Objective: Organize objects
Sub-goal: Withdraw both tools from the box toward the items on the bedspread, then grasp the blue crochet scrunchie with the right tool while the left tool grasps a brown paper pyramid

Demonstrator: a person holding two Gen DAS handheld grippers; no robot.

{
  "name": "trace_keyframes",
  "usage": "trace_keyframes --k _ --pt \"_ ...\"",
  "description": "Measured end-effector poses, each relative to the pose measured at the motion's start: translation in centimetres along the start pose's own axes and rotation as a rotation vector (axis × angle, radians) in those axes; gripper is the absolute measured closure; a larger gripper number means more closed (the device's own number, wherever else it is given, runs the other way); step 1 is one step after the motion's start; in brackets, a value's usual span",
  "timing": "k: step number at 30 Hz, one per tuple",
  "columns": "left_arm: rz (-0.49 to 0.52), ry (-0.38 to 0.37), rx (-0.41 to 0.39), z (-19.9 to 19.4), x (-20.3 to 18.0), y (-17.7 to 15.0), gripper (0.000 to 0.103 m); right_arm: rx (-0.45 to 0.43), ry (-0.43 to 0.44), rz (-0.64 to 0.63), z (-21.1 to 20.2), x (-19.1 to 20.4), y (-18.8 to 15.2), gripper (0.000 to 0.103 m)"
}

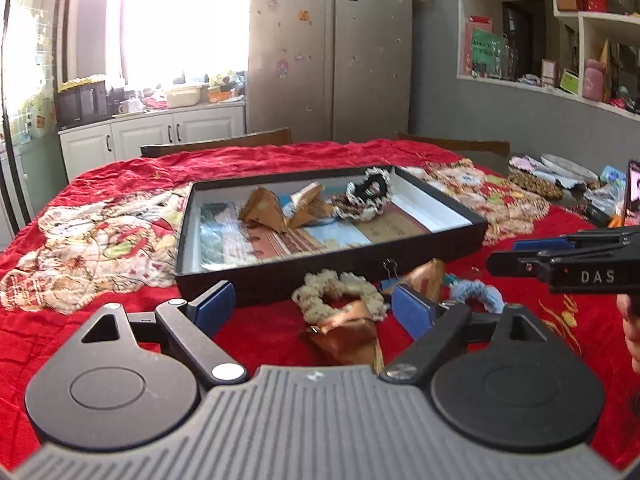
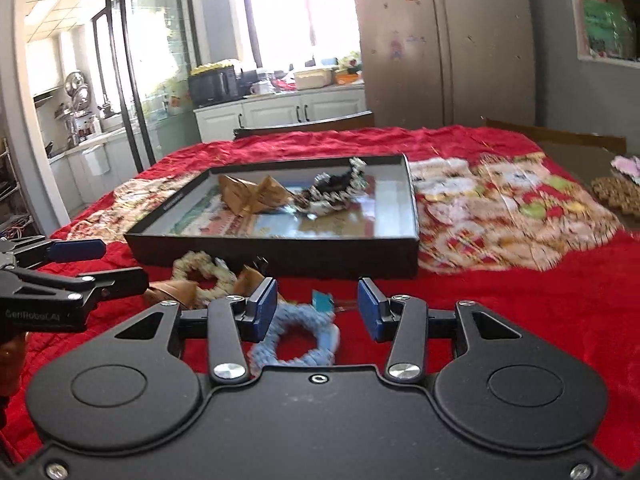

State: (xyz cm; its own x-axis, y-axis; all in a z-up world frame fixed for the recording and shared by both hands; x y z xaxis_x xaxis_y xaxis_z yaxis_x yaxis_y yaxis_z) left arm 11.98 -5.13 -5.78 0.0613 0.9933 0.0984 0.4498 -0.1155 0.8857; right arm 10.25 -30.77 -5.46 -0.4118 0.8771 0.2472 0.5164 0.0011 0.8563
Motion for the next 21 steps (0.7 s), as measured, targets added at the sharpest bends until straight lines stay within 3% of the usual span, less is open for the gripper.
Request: trace_keyframes --k 5,14,21 --pt "0.02 -0.002 0.011 0.4 -0.9 -1.1 0.012 0.034 -0.015 0.018 0.4 -0.8 -1.6 0.06" --pt "0.03 -0.002 0.04 1.5 -1.4 -1.9 0.012 0.056 0.018 0.006 1.0 -0.1 -2.7 0.069" --pt "0.02 -0.013 0.071 2.6 -1.9 -2.4 0.024 0.092 0.016 -0.008 2.1 0.3 -3.2 0.076"
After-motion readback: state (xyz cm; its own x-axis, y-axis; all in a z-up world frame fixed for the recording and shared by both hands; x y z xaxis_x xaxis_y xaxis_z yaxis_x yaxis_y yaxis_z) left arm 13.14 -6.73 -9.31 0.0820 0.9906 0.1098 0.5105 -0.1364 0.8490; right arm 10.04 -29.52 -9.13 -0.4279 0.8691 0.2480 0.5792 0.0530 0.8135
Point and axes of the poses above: each gripper's, at about its wrist camera, not at the fingertips, and z roughly the way its jaws point, x to its left, y to its top, the point moved 7 cm from there along z, roughly the way its jaws point, and after that the axes turned 13 degrees about y, right-handed, at the moved point
